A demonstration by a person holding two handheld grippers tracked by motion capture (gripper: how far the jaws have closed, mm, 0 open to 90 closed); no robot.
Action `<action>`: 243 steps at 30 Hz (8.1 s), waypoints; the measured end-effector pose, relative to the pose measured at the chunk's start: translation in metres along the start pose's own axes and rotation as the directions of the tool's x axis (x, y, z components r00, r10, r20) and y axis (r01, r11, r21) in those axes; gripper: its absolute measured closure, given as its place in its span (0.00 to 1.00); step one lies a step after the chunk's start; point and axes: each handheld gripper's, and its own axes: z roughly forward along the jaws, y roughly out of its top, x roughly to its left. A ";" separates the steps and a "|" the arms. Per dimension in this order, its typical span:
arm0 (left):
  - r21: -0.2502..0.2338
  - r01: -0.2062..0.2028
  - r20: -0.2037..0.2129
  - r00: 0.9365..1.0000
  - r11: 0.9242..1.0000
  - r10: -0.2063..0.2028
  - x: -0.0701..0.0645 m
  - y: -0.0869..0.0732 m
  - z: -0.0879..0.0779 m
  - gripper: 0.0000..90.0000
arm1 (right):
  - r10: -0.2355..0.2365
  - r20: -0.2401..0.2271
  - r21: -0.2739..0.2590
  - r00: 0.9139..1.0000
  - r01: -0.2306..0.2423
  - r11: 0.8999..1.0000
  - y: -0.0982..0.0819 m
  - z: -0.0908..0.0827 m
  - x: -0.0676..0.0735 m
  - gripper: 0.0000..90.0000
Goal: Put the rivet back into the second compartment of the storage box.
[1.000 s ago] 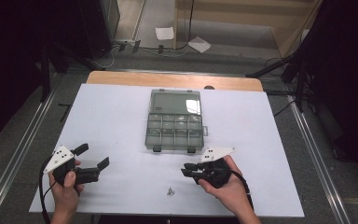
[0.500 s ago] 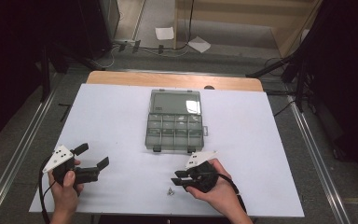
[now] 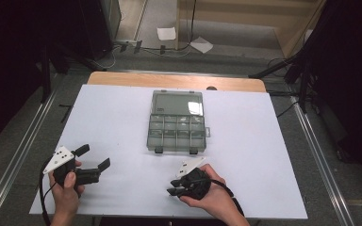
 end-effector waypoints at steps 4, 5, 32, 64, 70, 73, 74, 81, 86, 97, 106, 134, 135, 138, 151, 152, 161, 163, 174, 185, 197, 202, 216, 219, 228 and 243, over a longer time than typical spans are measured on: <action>-0.004 0.000 0.005 1.000 1.000 0.000 0.000 0.000 0.000 0.00 | -0.004 0.001 0.011 1.000 0.004 1.000 0.001 0.004 0.000 0.76; -0.004 0.002 0.005 1.000 1.000 -0.002 0.000 0.000 0.000 0.00 | -0.006 0.006 0.014 1.000 0.006 1.000 0.001 0.005 0.000 0.77; -0.006 0.007 0.001 1.000 1.000 -0.007 0.003 0.000 -0.001 0.00 | -0.118 0.125 0.076 0.985 0.109 0.991 -0.005 0.006 -0.004 0.93; -0.023 -0.012 0.023 1.000 1.000 0.012 0.001 0.001 -0.001 0.00 | -0.056 0.135 -0.014 0.989 0.059 0.998 0.032 -0.024 -0.030 0.94; -0.030 -0.027 0.006 1.000 0.999 0.027 0.000 0.001 -0.001 0.00 | -0.048 0.139 -0.016 0.989 0.051 0.999 0.040 -0.027 -0.036 0.94; -0.032 -0.016 0.009 1.000 0.999 0.016 0.000 0.000 0.000 0.00 | -0.045 0.142 -0.018 0.989 0.048 0.999 0.044 -0.029 -0.039 0.94; -0.033 -0.012 0.002 1.000 0.999 0.012 0.000 0.000 0.001 0.00 | -0.045 0.144 -0.023 0.989 0.048 0.999 0.045 -0.029 -0.040 0.94; -0.057 0.002 0.013 1.000 0.998 -0.002 0.000 0.001 0.001 0.00 | -0.037 0.146 -0.030 0.989 0.042 0.999 0.053 -0.032 -0.046 0.94; -0.055 -0.002 0.013 1.000 0.998 0.003 0.001 0.001 0.001 0.00 | -0.031 0.144 -0.035 0.989 0.037 0.999 0.058 -0.033 -0.051 0.94; -0.042 -0.016 0.022 1.000 0.999 0.017 0.000 0.001 0.001 0.00 | -0.023 0.148 -0.025 0.989 0.027 0.999 0.070 -0.032 -0.060 0.94; -0.035 -0.023 0.029 0.999 0.999 0.024 -0.001 0.001 0.002 0.00 | -0.020 0.158 -0.014 0.987 0.023 1.000 0.081 -0.032 -0.069 0.94; -0.035 -0.018 0.041 0.999 0.999 0.020 0.002 0.001 0.002 0.00 | -0.006 0.189 0.020 0.982 0.002 1.000 0.119 -0.016 -0.099 0.94; -0.033 -0.017 0.040 0.999 0.999 0.018 0.002 0.001 0.002 0.00 | -0.002 0.190 0.023 0.982 -0.002 1.000 0.120 -0.015 -0.100 0.94; -0.033 -0.016 0.043 0.999 0.999 0.018 0.002 0.002 0.001 0.00 | 0.003 0.195 0.029 0.981 -0.008 1.000 0.123 -0.013 -0.103 0.94; -0.034 -0.019 0.047 0.999 0.999 0.021 0.002 0.002 0.003 0.00 | 0.012 0.212 0.047 0.977 -0.022 0.999 0.130 -0.010 -0.118 0.94; -0.030 -0.022 0.047 0.999 0.999 0.023 0.002 0.002 0.003 0.00 | 0.014 0.211 0.048 0.977 -0.025 0.999 0.131 -0.009 -0.119 0.94; -0.022 -0.023 0.048 0.999 1.000 0.024 0.002 0.002 0.003 0.00 | 0.018 0.229 0.071 0.973 -0.035 0.997 0.136 -0.004 -0.129 0.94; -0.026 -0.019 0.051 0.998 0.999 0.021 0.002 0.002 0.003 0.00 | 0.020 0.237 0.077 0.971 -0.039 0.996 0.139 -0.002 -0.131 0.94; -0.019 -0.020 0.058 0.998 1.000 0.021 0.003 0.002 0.003 0.00 | 0.011 0.261 0.105 0.965 -0.040 0.994 0.145 0.007 -0.141 0.94; -0.019 -0.022 0.067 0.997 1.000 0.023 0.002 0.002 0.005 0.00 | 0.023 0.271 0.124 0.962 -0.059 0.991 0.142 0.016 -0.151 0.94; -0.010 -0.025 0.066 0.998 1.000 0.026 0.002 0.002 0.006 0.00 | 0.028 0.285 0.084 0.958 -0.054 0.995 0.142 0.013 -0.152 0.84; -0.013 -0.025 0.066 0.998 1.000 0.025 0.002 0.001 0.007 0.00 | 0.032 0.274 0.072 0.961 -0.054 0.996 0.141 0.008 -0.149 0.74; -0.006 -0.035 0.065 0.997 0.999 0.035 0.001 0.002 0.007 0.00 | 0.029 0.270 0.056 0.963 -0.046 0.997 0.136 -0.007 -0.126 0.27; -0.007 -0.034 0.067 0.997 0.999 0.034 0.000 0.002 0.007 0.00 | 0.036 0.262 0.057 0.965 -0.052 0.997 0.133 -0.009 -0.121 0.16; -0.008 -0.030 0.068 0.997 1.000 0.030 -0.001 0.002 0.008 0.00 | 0.025 0.239 0.084 0.971 -0.046 0.995 0.121 -0.010 -0.110 0.00; -0.011 -0.027 0.072 0.997 1.000 0.028 -0.001 0.002 0.008 0.00 | -0.002 0.227 0.094 0.974 -0.020 0.995 0.096 -0.010 -0.089 0.00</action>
